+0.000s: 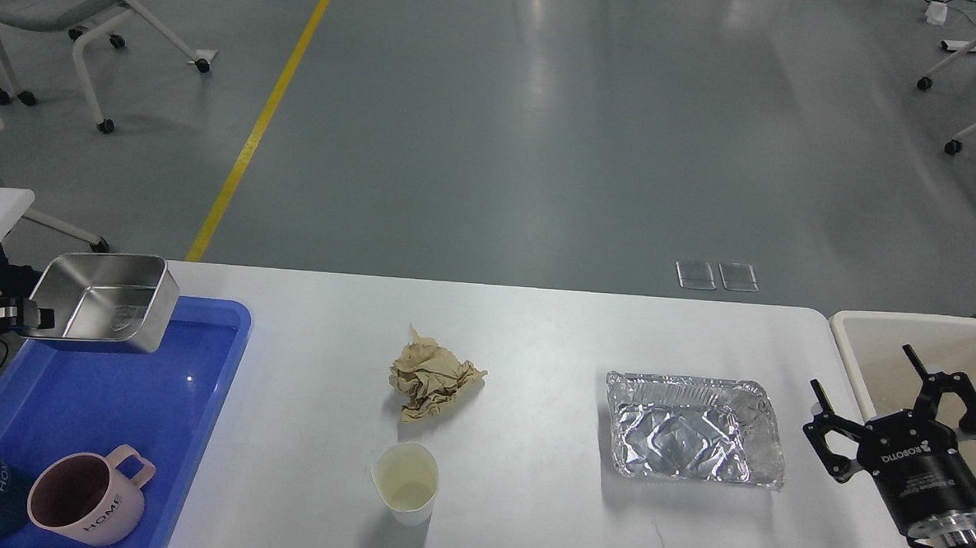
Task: Tidy desktop
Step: 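Lower the steel tray into the blue tray and release it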
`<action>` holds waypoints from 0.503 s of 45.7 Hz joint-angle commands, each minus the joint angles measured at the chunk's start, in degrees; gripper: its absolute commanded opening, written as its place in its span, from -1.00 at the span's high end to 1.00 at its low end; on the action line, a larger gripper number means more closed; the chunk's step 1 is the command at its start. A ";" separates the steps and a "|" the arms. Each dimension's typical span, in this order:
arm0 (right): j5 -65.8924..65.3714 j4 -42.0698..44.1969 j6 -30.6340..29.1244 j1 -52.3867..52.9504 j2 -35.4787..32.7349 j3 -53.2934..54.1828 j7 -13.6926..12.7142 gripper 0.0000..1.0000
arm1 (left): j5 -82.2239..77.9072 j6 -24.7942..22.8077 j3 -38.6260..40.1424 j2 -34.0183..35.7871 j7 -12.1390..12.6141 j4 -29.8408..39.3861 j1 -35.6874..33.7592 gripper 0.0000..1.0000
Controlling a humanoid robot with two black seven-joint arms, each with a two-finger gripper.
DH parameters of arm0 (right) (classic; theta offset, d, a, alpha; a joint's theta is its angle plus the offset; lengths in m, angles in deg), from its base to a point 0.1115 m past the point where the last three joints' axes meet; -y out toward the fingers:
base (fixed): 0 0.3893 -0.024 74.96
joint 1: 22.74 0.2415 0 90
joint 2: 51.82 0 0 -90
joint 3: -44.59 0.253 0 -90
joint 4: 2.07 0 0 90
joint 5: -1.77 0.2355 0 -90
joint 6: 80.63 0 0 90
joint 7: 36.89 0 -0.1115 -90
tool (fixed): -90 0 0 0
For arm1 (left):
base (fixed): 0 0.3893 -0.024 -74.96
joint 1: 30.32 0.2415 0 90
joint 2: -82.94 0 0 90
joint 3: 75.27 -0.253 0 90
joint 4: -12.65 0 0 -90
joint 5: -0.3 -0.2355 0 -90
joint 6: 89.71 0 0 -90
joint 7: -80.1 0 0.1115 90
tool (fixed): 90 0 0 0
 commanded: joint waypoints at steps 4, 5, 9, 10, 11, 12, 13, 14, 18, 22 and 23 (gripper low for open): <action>-0.06 0.00 -0.14 0.00 -0.18 -0.06 0.00 -1.00 | -0.10 0.04 -0.32 1.95 -0.13 -0.44 0.53 0.99; -0.06 0.00 -0.14 0.00 -0.18 -0.06 0.00 -1.00 | -0.10 0.21 -0.41 1.86 -0.13 -0.71 0.62 0.99; -0.06 0.00 -0.14 0.00 -0.18 -0.06 0.00 -1.00 | -0.36 1.00 -0.50 1.16 0.13 -1.32 1.23 0.99; -0.06 0.00 -0.14 0.00 -0.18 -0.06 0.00 -1.00 | -0.36 1.26 -0.50 1.07 0.13 -1.33 1.67 0.99; -0.06 0.00 -0.14 0.00 -0.18 -0.06 0.00 -1.00 | -0.36 1.70 -0.50 0.90 0.22 -1.50 2.20 0.99; -0.06 0.00 -0.14 0.00 -0.18 -0.06 0.00 -1.00 | -0.28 2.23 -0.50 0.72 0.22 -1.76 2.81 0.99; -0.06 0.00 -0.14 0.09 -0.18 -0.06 0.00 -1.00 | -0.28 2.93 -0.50 0.37 0.30 -2.20 3.43 0.99; 0.03 0.00 -0.14 0.09 -0.18 -0.06 0.00 -1.00 | -0.28 3.46 -0.50 -0.07 0.31 -2.81 4.04 0.99; -0.06 0.00 -0.14 0.09 -0.18 -0.06 0.00 -1.00 | -0.19 4.78 -0.41 -3.49 0.22 -7.46 6.15 0.98; -0.06 0.00 -0.14 0.00 -0.18 -0.06 0.00 -1.00 | -0.19 5.22 -0.41 -9.02 -0.04 -13.09 7.82 0.98; 0.03 0.00 -0.14 -0.09 -0.18 -0.06 0.00 -1.00 | -0.19 5.31 -0.33 -10.34 -0.13 -14.41 8.35 0.97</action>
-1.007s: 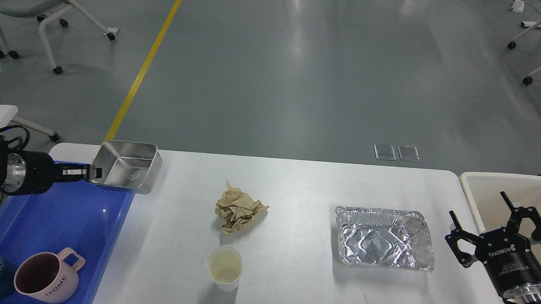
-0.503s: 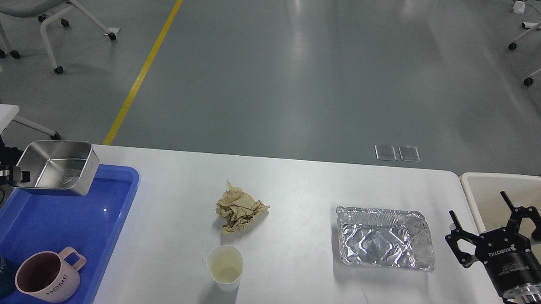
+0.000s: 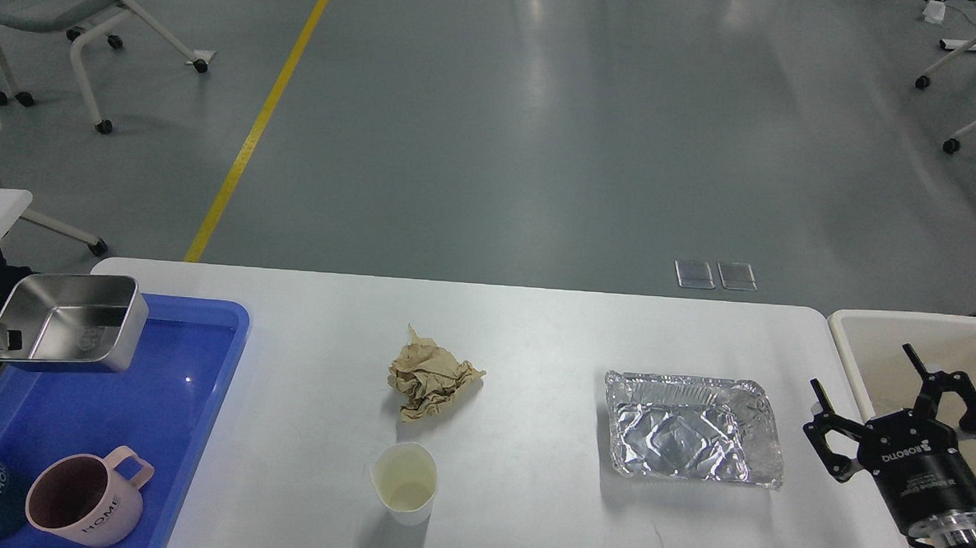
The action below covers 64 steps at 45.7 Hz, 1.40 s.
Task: Tidy desktop
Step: 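Lower the steel tray into the blue tray and release it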
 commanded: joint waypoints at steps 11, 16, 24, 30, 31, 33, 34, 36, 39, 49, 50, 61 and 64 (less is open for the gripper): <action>-0.02 0.00 0.00 -0.60 0.09 0.01 0.00 -1.00 | 0.84 5.76 0.08 -17.40 -2.41 -17.91 6.35 0.97; -0.01 0.00 0.00 -0.60 0.18 0.01 0.00 -1.00 | 0.84 6.29 0.08 -18.37 -2.15 -18.26 7.85 0.97; -0.02 0.09 -0.09 -0.60 0.18 0.01 0.00 -1.00 | 1.02 7.87 0.08 -18.90 -1.27 -18.61 8.38 0.96; -0.02 0.09 -0.09 -0.42 0.18 0.01 0.00 -1.00 | 1.02 8.23 0.08 -19.60 -1.27 -22.12 9.17 0.96; -0.02 0.09 -0.09 -0.42 0.18 0.01 0.00 -1.00 | 1.02 8.32 0.08 -19.87 -1.27 -22.91 9.34 0.96; -0.02 0.09 -0.09 -0.42 0.18 0.01 0.00 -1.00 | 1.11 8.32 0.08 -20.31 -1.36 -24.23 9.34 0.96; -0.02 0.09 -0.09 -0.42 0.18 0.01 0.00 -1.00 | 1.11 8.40 0.08 -20.39 -1.36 -24.76 9.34 0.96; -0.02 0.09 -0.09 -0.42 0.18 0.01 0.00 -1.00 | 1.11 8.49 0.16 -21.18 -1.18 -25.91 9.34 0.89; -0.01 0.09 -0.09 -0.42 0.18 0.01 0.00 -1.00 | 1.54 8.49 0.16 -22.24 -0.39 -26.96 9.34 0.68; -0.02 0.09 -0.09 -0.60 0.18 0.01 0.00 -1.00 | 4.18 8.32 0.16 -24.61 2.16 -28.72 9.34 -0.23; 0.07 0.09 -0.09 -0.68 0.18 0.01 0.00 -1.00 | 4.36 8.14 0.25 -24.61 2.07 -28.72 9.34 -0.29; -0.02 0.09 -0.09 -0.69 0.27 0.01 0.00 -1.00 | 7.43 5.68 1.22 -23.30 1.89 -28.19 7.68 -0.74; 0.07 0.09 -0.09 -0.51 0.27 0.09 0.00 -1.00 | 9.27 4.28 1.39 -21.98 1.90 -28.11 5.40 -0.74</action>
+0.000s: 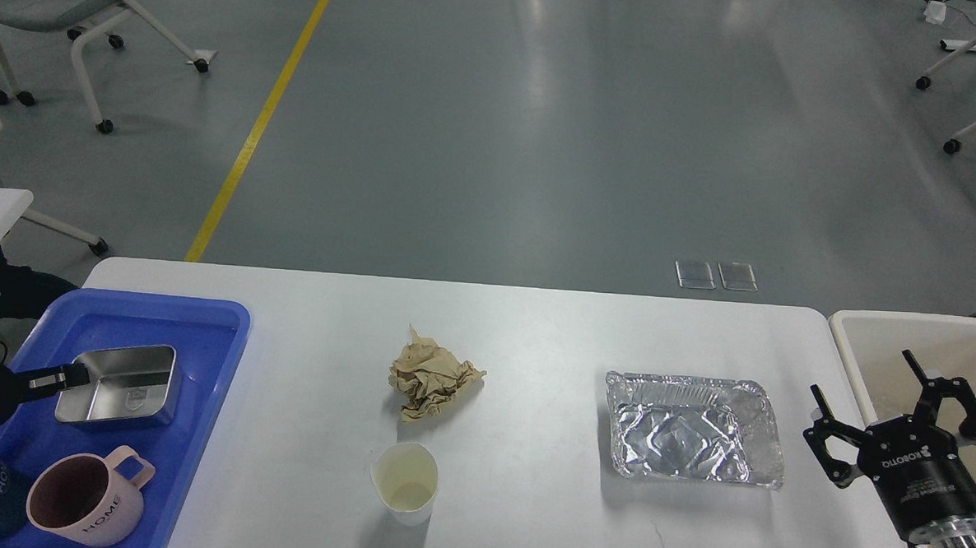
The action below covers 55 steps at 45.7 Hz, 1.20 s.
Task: Tidy desktop
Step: 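Lower the steel tray into the blue tray and release it, then withdraw the left gripper above the blue tray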
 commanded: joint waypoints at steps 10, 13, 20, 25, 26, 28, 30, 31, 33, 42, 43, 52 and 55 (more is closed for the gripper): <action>0.00 -0.09 0.10 0.26 0.08 -0.06 0.00 -1.00 | 10.72 -6.74 0.80 7.90 0.05 4.75 -10.19 -0.74; 0.00 -0.09 0.10 0.26 0.08 -0.06 0.00 -1.00 | 13.10 -6.74 2.37 9.93 0.05 7.12 -11.42 -0.74; 0.00 -0.18 0.10 0.17 0.08 -0.06 0.00 -1.00 | 16.62 -6.74 11.07 14.14 0.05 17.39 -10.63 -0.74; 0.00 -0.18 0.10 0.00 0.08 -0.06 0.00 -1.00 | 18.02 -6.12 17.48 18.54 0.05 27.76 -8.18 -0.75; 0.00 -0.18 0.10 0.00 0.08 -0.06 0.00 -1.00 | 18.90 -5.95 18.63 18.98 0.05 29.52 -7.56 -0.74; 0.00 -0.18 0.01 0.09 -0.01 -0.14 0.00 -1.00 | 21.09 -4.98 20.65 19.34 0.05 32.78 -5.98 -0.75; 0.00 -0.18 0.01 0.17 -0.10 -0.14 0.00 -1.00 | 23.11 -3.23 22.32 19.42 0.14 35.50 -4.14 -0.74; 0.00 -0.27 0.01 0.17 -0.19 -0.06 0.00 -1.00 | 23.82 -2.00 23.11 19.42 0.22 36.56 -3.17 -0.75; 0.00 -0.27 0.01 0.17 -0.36 -0.06 0.00 -1.00 | 24.96 0.37 24.26 19.25 0.31 38.76 -1.59 -0.75; 0.00 -0.71 0.01 0.17 -0.72 -0.06 0.00 -1.00 | 26.72 11.01 24.97 16.17 0.40 48.16 4.66 -0.75; 0.00 -0.71 0.01 0.17 -0.72 -0.06 0.00 -1.00 | 27.42 12.15 24.97 15.82 0.31 49.13 5.36 -0.75; 0.00 -0.71 0.01 0.00 -0.72 -0.06 0.00 -1.00 | 33.49 19.01 26.89 8.45 -0.04 52.31 10.89 -0.76; 0.00 -0.71 0.01 0.00 -0.72 -0.06 0.00 -1.00 | 34.19 20.68 30.05 5.20 -0.04 52.22 13.53 -0.76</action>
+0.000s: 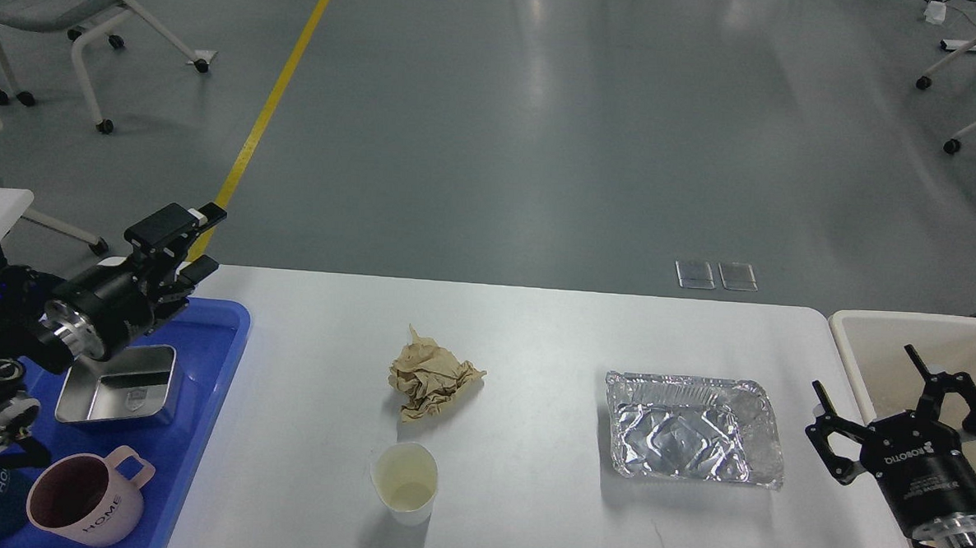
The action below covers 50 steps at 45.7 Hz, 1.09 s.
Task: Tidy desktop
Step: 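Withdraw the left gripper above the blue tray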
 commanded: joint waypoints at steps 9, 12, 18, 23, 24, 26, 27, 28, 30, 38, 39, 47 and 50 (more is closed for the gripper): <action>-0.10 0.01 0.18 -0.14 -0.26 0.00 -0.09 -1.00 | 2.67 3.75 21.73 -17.77 0.48 -0.69 13.23 -0.80; -0.81 0.01 0.18 -0.23 -0.87 0.00 -0.09 -1.00 | 2.76 3.57 24.21 -21.03 0.31 -1.39 14.73 -0.82; -1.95 -0.34 0.27 -0.05 -3.07 0.00 -0.09 -1.00 | 2.93 2.70 31.32 -26.13 -0.13 -2.36 19.29 -0.88; -2.04 -0.69 0.36 0.04 -6.32 0.00 -0.18 -1.00 | 2.93 -4.24 38.62 -31.75 0.05 -5.34 22.81 -0.89; -2.21 -0.70 0.36 0.04 -7.11 -0.09 -0.18 -1.00 | 2.76 -5.73 39.76 -32.90 0.05 -6.57 23.17 -0.89; -2.65 -0.87 0.36 0.12 -8.95 0.00 -0.18 -1.00 | 2.93 -8.63 41.70 -34.75 0.05 -8.94 23.17 -0.90; -2.92 -0.87 0.36 0.21 -9.83 0.00 -0.26 -1.00 | 2.93 -10.04 42.67 -35.54 -0.04 -10.17 23.17 -0.90; -3.27 -0.96 0.36 0.21 -10.80 0.00 -0.26 -1.00 | 2.93 -11.36 43.81 -36.07 -0.04 -11.14 23.17 -0.90; -3.97 -1.22 0.36 0.21 -12.73 -0.09 -0.26 -1.00 | 3.02 -14.00 46.01 -37.03 -0.04 -13.08 23.26 -0.90; -16.43 -1.75 0.36 0.39 -21.26 -2.20 -0.35 -1.00 | 9.52 -19.72 48.39 -38.97 0.48 -20.11 23.00 -0.91; -18.54 -1.75 0.27 0.48 -22.14 -2.55 -0.35 -1.00 | 10.22 -19.72 48.30 -38.89 0.57 -20.55 22.82 -0.91; -34.63 -2.54 -1.48 -0.31 -31.62 -3.08 -0.18 -1.00 | 10.93 -19.55 47.95 -39.15 0.40 -20.82 22.82 -0.91; -38.33 -3.16 -3.42 -0.32 -35.40 -3.87 0.00 -1.00 | 10.93 -19.19 47.86 -39.15 0.22 -20.82 22.82 -0.91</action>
